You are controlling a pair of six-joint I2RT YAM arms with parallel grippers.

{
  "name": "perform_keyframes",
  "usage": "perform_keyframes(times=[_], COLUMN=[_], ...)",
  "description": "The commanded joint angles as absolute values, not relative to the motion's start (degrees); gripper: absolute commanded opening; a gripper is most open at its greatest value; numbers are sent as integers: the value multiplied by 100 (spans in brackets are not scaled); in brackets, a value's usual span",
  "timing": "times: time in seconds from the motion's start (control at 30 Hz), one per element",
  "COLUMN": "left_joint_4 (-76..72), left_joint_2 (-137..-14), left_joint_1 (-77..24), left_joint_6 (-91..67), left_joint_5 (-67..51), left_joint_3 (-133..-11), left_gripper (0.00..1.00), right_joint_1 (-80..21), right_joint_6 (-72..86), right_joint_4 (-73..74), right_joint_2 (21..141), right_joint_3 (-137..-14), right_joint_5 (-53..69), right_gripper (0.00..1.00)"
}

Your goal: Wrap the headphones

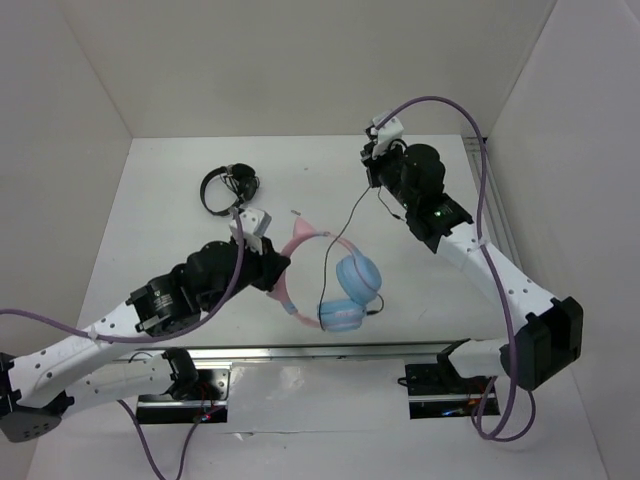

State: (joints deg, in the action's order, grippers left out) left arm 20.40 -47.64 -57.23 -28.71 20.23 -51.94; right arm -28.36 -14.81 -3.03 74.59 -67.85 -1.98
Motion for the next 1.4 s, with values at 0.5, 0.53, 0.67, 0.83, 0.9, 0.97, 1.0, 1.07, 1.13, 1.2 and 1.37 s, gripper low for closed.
perform_keyframes(times=[0.5,0.53,0.67,0.83,0.9,0.97,1.0,1.07,1.13,1.2,1.37], left_joint_4=[-228,-229,280,808,782,861,1053,1055,1221,1502,1661], left_joint_2=[-5309,-5248,-5247,-5194,-5281,-5431,-5571,-5686,-5913,-6072,-5898], left_joint_1=[-3420,-3341,-3155,-3103,-3033,-2980,-2979,-2979,-2875,-2796,-2444], left_joint_6=[-4454,-4552,-5079,-5781,-5836,-5889,-5950,-5950,-5820,-5818,-5818], left_joint_5=[-984,-1063,-845,59,114,175,280,412,413,475,361], left_joint_3=[-6257,-6258,-6644,-6873,-6873,-7048,-7214,-7329,-7644,-7926,-7744], left_gripper=[0,0,0,0,0,0,0,0,0,0,0], right_joint_1=[-1837,-1837,-1985,-2670,-2812,-2935,-2936,-2996,-3049,-3050,-3050], right_joint_6=[500,501,694,703,773,905,957,1046,1046,1046,1755], right_joint_4=[-3234,-3287,-3576,-3867,-4173,-4297,-4359,-4412,-4334,-4281,-4893], right_joint_2=[7902,7901,7709,7515,7515,7515,7593,7673,7673,7673,6893], right_joint_3=[-5511,-5511,-5362,-4976,-4808,-4650,-4649,-4649,-4597,-4527,-3791], right_joint_5=[4332,4429,4588,4219,4114,4113,4200,4263,4333,4246,2692], right_gripper=[0,0,0,0,0,0,0,0,0,0,0])
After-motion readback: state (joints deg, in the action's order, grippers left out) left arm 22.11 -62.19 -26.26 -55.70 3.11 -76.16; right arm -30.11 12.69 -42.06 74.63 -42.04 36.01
